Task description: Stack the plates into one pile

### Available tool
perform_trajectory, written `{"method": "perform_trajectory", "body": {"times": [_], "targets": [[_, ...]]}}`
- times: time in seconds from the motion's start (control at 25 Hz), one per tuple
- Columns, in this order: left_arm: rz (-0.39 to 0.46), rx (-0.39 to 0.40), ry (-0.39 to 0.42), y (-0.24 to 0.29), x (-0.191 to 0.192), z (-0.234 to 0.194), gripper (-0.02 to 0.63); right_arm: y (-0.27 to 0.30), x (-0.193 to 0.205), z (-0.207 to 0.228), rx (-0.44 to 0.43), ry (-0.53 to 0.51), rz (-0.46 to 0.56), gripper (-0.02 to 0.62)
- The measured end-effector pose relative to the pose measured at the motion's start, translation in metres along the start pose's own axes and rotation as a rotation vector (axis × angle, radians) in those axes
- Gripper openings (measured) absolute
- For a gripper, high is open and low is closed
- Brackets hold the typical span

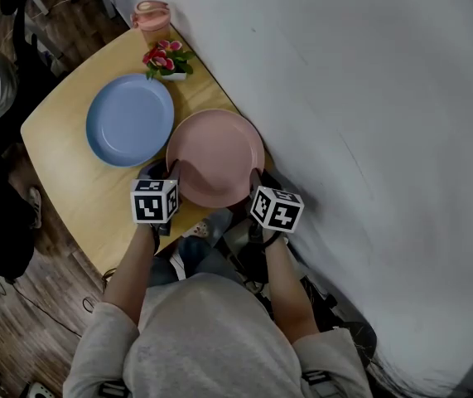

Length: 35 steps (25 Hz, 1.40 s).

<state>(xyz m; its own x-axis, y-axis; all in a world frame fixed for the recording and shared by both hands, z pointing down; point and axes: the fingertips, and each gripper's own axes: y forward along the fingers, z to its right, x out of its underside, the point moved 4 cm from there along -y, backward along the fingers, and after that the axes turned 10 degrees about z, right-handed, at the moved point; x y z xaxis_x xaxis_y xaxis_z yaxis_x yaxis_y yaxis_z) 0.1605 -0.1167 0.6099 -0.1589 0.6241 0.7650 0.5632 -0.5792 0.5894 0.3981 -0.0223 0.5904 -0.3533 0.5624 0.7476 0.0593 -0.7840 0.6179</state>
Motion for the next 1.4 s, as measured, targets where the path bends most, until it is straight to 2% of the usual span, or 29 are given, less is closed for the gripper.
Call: {"method": "perform_trajectory", "body": {"times": [0.28,0.64,0.92,1.4], "targets": [[0.076,0.001,-0.032,-0.026,-0.02,0.003,0.132,-0.021,-0.021,-0.011,0.017,0.048,0.106,0.041],[0.194,-0.039,-0.026,-0.067,-0.056,-0.014,0.129,-0.031,-0.053,-0.05,-0.06,0.002,0.197,0.041],[0.272,-0.128,-0.055,-0.108,-0.069,-0.042,0.126,-0.033,-0.074,-0.098,-0.169,-0.045,0.244,0.041],[0.352,-0.283,-0.108,-0.168,-0.065,-0.087,0.126,-0.023,-0.082,-0.17,-0.337,-0.131,0.252,0.041]]}}
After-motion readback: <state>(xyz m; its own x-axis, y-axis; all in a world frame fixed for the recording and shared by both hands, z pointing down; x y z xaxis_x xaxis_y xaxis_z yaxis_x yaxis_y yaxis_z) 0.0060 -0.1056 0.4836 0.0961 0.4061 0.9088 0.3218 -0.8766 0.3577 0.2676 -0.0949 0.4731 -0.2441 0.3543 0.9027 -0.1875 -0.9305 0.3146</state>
